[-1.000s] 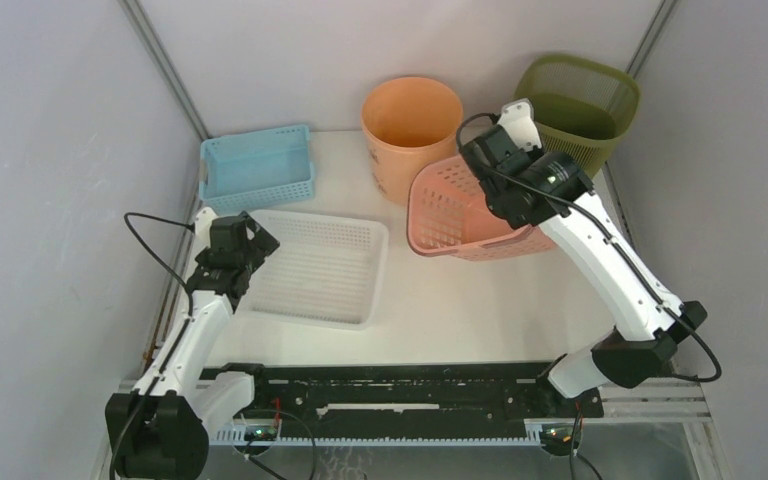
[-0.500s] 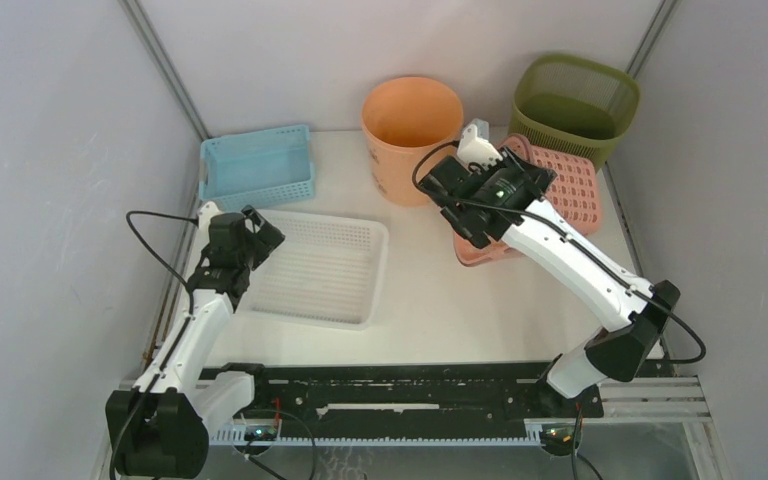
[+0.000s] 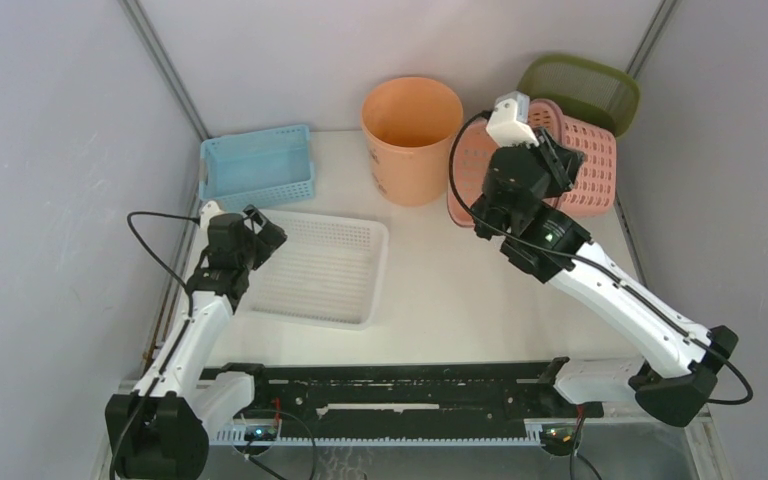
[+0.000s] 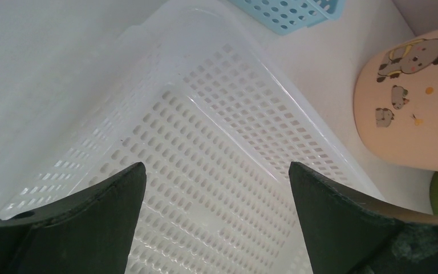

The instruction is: Turn the large container upside down

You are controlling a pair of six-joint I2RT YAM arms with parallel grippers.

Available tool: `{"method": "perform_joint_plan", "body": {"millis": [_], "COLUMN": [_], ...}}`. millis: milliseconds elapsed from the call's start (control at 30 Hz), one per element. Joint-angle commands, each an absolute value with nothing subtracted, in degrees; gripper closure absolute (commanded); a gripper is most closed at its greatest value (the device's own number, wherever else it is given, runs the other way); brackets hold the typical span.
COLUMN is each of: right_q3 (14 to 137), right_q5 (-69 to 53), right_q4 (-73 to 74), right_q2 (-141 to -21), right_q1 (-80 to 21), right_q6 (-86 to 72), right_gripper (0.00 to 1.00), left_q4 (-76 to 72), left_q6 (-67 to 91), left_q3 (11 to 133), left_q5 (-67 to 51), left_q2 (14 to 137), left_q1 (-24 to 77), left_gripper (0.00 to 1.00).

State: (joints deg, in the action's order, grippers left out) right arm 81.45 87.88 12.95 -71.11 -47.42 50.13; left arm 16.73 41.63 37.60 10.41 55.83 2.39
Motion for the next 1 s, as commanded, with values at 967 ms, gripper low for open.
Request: {"method": "perform_joint_plan", "body": {"millis": [967], "right_q3": [74.5], "right_q5": [18.8], "right_q4": [49.9], "right_q2": [-55.9], "right_q1": [-25.7], "right_q6": [-13.5], "right_gripper": [1.0], "left_q4": [21.5], "left_q6": [40.5], "left_q3": [49.2], "left_q5": [12.1], "left_q2": [53.7], "left_q1": [18.4], "left_gripper": [0.0]}}
